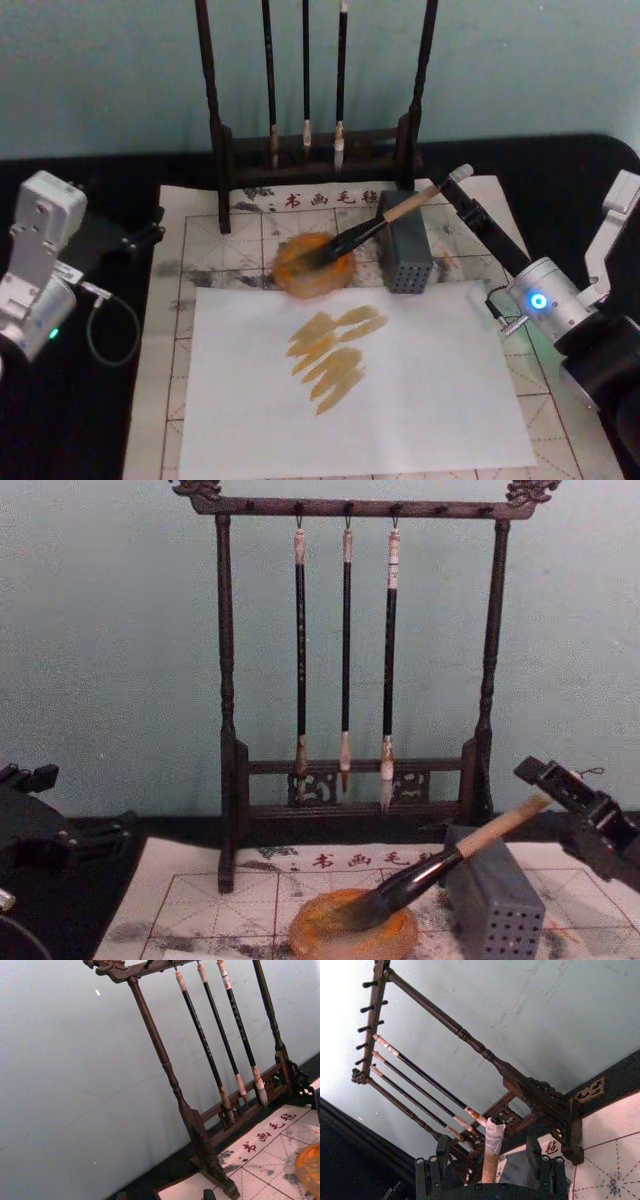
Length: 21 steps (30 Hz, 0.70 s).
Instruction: Pick up the brush from the inkstone, write on the paper, then place the brush back to its original position.
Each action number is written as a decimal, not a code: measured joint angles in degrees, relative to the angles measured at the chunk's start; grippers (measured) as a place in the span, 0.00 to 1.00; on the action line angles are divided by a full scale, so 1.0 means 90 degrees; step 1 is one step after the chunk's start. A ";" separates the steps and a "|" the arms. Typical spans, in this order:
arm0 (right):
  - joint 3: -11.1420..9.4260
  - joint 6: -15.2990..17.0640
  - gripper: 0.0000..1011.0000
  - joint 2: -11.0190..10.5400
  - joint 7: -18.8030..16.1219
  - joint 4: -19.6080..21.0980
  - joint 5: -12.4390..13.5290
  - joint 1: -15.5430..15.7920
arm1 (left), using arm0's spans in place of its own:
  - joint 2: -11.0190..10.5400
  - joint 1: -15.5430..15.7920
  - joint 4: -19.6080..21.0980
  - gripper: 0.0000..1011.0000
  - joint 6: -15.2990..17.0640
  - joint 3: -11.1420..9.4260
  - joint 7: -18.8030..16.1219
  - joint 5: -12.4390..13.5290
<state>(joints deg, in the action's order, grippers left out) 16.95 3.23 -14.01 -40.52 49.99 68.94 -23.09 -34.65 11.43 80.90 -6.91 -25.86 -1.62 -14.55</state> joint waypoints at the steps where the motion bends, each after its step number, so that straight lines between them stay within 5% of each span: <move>1: -0.0001 0.0000 0.99 0.0000 0.0000 0.0000 0.0000 0.0000 | 0.0000 0.0000 0.0000 0.99 0.0000 0.0000 0.0000 0.0000; 21: -0.0002 -0.0005 0.99 -0.0007 0.0011 0.0011 -0.0006 0.0005 | 0.0000 0.0000 0.0000 0.99 0.0000 0.0000 0.0000 0.0000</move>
<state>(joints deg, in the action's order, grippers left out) 16.94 3.19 -14.08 -40.43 50.09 68.89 -23.05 -34.65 11.43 80.90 -6.91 -25.86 -1.62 -14.55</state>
